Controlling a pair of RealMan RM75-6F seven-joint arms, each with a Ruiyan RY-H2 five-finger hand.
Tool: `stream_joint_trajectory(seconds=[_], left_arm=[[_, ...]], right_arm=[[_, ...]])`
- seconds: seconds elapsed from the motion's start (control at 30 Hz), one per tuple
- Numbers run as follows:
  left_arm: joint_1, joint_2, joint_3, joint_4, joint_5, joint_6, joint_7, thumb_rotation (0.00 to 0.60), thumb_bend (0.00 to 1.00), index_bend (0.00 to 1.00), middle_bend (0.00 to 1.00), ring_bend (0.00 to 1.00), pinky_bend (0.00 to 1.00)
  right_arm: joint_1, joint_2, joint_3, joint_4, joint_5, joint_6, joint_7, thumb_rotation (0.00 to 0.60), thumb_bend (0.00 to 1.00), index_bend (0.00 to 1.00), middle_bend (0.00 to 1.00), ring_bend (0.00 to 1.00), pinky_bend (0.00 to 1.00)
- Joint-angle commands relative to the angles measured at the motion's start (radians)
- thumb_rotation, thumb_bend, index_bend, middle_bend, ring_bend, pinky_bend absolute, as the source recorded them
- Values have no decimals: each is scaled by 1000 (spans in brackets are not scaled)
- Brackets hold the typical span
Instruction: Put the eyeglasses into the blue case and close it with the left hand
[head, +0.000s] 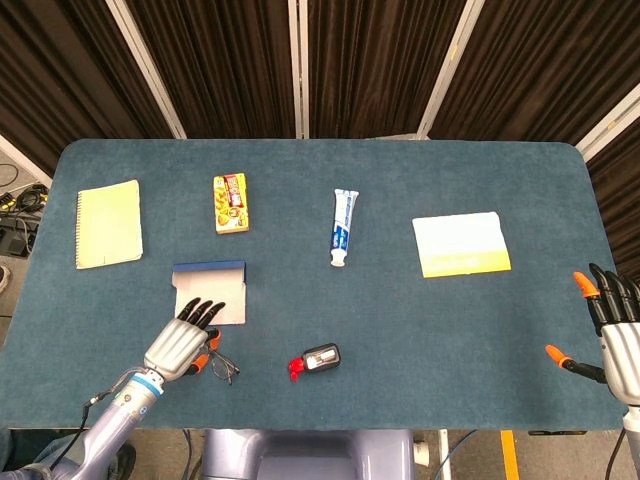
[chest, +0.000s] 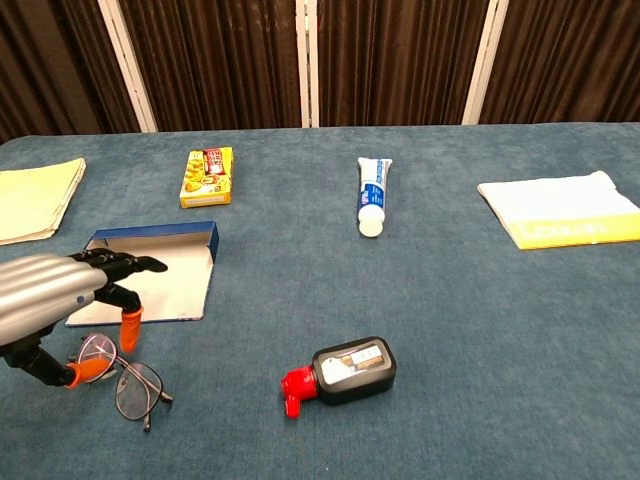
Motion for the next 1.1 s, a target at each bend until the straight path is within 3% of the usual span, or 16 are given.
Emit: stream_joint_trajectory(seconds=[0.03, 1.1], left_arm=[[-4, -7, 0, 5, -7, -4, 3, 600, 400, 482, 0, 0, 0], [-12, -26, 3, 2, -34, 17, -4, 600, 441, 602, 0, 0, 0]], right_arm=[[0, 0, 0, 1, 0, -1, 1, 600, 0, 41, 0, 0, 0], [-1, 6, -1, -2, 0, 2, 15, 600, 0, 41, 0, 0, 0]])
